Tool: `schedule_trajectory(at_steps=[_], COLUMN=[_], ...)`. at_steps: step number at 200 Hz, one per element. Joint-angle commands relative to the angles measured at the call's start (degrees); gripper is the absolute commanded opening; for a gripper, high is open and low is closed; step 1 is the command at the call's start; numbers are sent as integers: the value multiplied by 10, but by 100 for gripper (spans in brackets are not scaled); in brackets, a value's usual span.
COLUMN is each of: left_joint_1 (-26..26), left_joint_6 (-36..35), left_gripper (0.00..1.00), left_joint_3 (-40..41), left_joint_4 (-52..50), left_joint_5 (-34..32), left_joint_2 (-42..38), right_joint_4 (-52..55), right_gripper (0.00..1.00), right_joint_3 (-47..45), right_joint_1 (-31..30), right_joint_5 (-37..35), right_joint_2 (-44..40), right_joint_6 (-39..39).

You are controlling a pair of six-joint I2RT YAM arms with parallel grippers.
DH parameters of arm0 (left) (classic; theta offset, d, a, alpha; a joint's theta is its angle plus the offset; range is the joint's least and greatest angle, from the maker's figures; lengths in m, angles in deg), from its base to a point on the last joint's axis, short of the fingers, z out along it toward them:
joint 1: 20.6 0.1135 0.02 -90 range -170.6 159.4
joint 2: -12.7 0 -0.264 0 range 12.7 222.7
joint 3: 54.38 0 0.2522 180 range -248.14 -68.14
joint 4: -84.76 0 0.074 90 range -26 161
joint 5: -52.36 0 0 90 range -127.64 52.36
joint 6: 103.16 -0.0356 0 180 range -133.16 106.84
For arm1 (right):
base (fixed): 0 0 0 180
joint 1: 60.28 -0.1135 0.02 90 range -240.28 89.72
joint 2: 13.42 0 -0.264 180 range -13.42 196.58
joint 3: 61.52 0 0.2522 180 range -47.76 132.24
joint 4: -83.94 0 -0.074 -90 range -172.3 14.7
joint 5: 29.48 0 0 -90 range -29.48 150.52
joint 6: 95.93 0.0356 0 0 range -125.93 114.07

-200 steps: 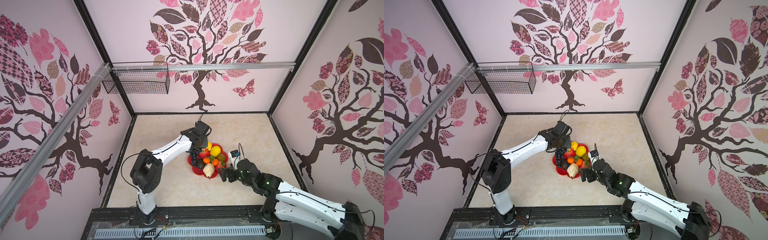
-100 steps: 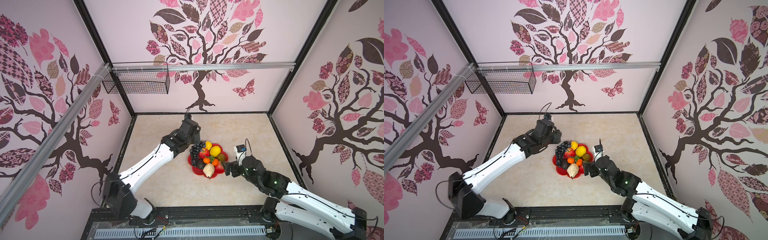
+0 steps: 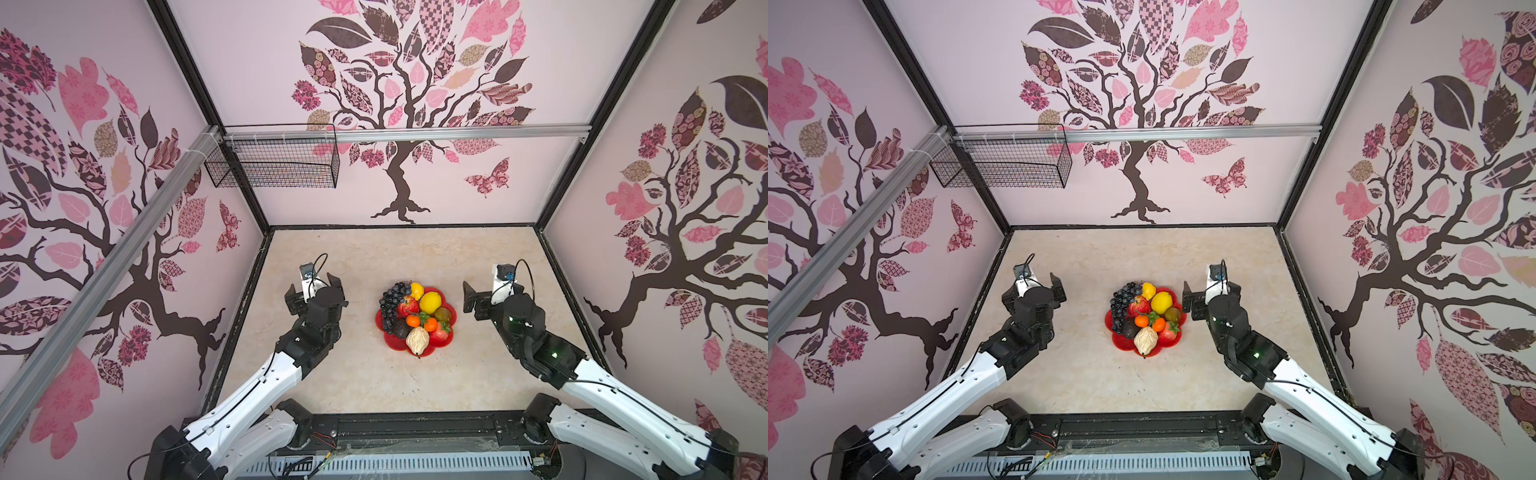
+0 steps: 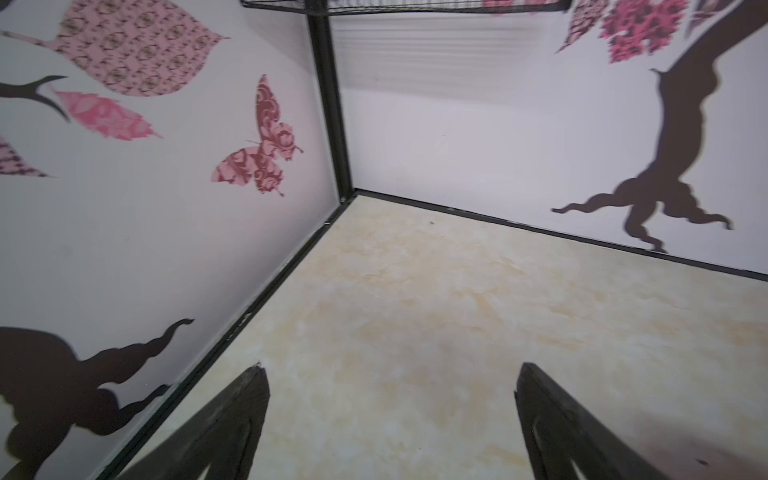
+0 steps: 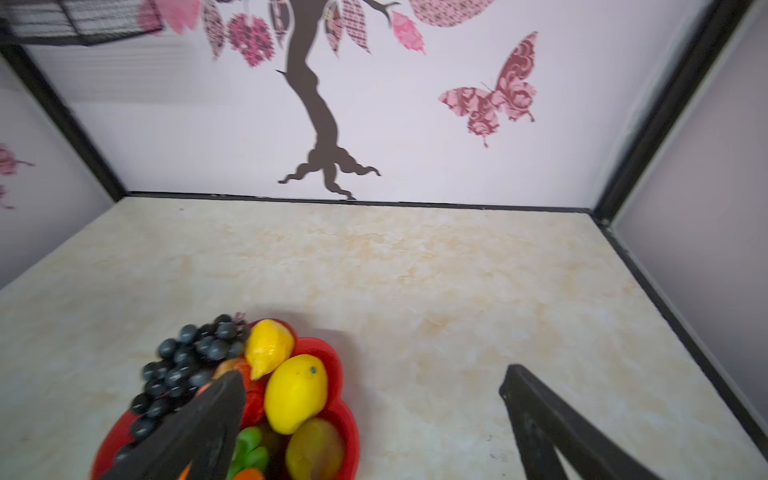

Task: Arrange fruit in a fruit bowl
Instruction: Reset both arms

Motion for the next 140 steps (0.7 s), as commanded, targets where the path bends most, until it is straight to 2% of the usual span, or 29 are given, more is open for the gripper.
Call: schedule_trajectory(at_steps=[1,30,38,55,65,80,91,117,128,140], left_joint_1=[57,164,181,199,201,212,219,246,269,283], left_joint_6=[-33,-12,-12,-39,-66,-106,-94,-108,-103,-96], left_gripper=[96,98,98,98,98,98,98,98,98,98], left_joint_3=[40,41,42,60,83,120,115,139,150,143], left_joint_4=[98,102,102,165,225,340,312,424,481,533], left_joint_5=[-21,75,88,120,133,168,210,309,362,380], left_joint_2=[27,112,134,180,205,238,230,251,287,345], right_joint_4=[-119,-310,-343,-444,-526,-519,-541,-614,-623,-641], right_gripper=[100,100,100,100,100,100,100,100,100,100], right_joint_3=[-66,-167,-177,-205,-224,-218,-227,-250,-247,-243], right_joint_1=[73,119,127,144,162,175,201,254,262,268], right_joint_5=[-6,-53,-67,-78,-53,-5,43,121,160,196], right_joint_2=[32,129,169,252,290,290,285,291,301,327], right_joint_6=[-33,-80,-87,-109,-128,-130,-119,-106,-111,-121])
